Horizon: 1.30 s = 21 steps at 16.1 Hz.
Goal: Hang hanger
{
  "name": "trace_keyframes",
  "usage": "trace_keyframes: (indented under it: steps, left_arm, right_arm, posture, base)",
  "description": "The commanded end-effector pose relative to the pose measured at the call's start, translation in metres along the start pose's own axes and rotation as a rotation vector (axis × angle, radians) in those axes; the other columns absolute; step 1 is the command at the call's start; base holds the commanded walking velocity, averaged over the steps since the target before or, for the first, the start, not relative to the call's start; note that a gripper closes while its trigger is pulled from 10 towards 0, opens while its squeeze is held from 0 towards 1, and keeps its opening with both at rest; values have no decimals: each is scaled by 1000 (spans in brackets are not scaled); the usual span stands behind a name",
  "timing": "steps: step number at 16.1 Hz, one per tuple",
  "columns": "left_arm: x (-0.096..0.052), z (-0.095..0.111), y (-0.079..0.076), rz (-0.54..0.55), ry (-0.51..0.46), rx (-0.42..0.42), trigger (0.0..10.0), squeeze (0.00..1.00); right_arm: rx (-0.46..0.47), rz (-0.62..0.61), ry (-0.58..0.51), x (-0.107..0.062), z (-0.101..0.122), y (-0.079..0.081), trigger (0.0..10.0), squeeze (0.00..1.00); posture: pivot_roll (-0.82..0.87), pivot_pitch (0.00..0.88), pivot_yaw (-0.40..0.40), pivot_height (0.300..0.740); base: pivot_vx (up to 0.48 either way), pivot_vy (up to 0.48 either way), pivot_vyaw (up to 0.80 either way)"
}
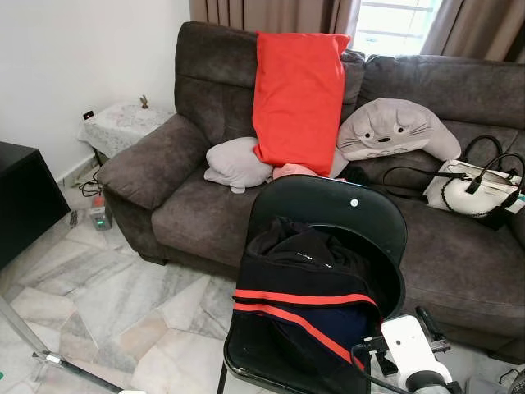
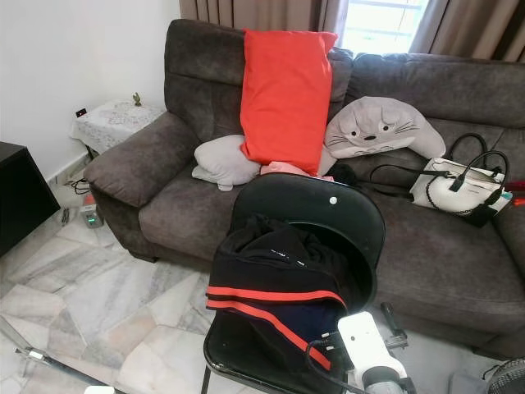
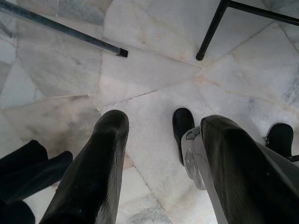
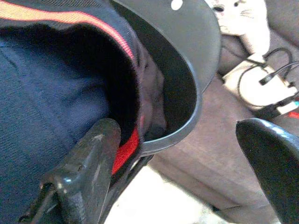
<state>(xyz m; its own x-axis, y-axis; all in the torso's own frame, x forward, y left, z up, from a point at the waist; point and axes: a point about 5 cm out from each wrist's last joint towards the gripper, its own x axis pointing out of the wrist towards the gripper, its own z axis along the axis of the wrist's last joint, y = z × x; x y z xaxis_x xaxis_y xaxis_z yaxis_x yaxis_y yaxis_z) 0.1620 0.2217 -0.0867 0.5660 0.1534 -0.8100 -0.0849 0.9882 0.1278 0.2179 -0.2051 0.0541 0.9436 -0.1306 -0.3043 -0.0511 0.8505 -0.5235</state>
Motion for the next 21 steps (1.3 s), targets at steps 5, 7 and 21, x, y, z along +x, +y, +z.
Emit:
trace_keyframes:
  steps: [5,7,21]
  left_arm:
    - [-1,-6,2,6,30,8,10000,0]
    - [-1,-6,1,5,30,8,10000,0]
    - [-1,-6,3,7,30,9,10000,0]
  right_arm:
    - [-135,69,-128,11,21,0,10000,0]
    - [-163,119,-133,16,23,0,10000,0]
    - [-409,200,-143,37,34,-4,10000,0]
  posture:
    - [-28,0,-2,740]
    - [-26,0,-1,740]
    - [-23,0,6,740]
  base:
    - [0,0,0]
    - [0,0,0]
    - [0,0,0]
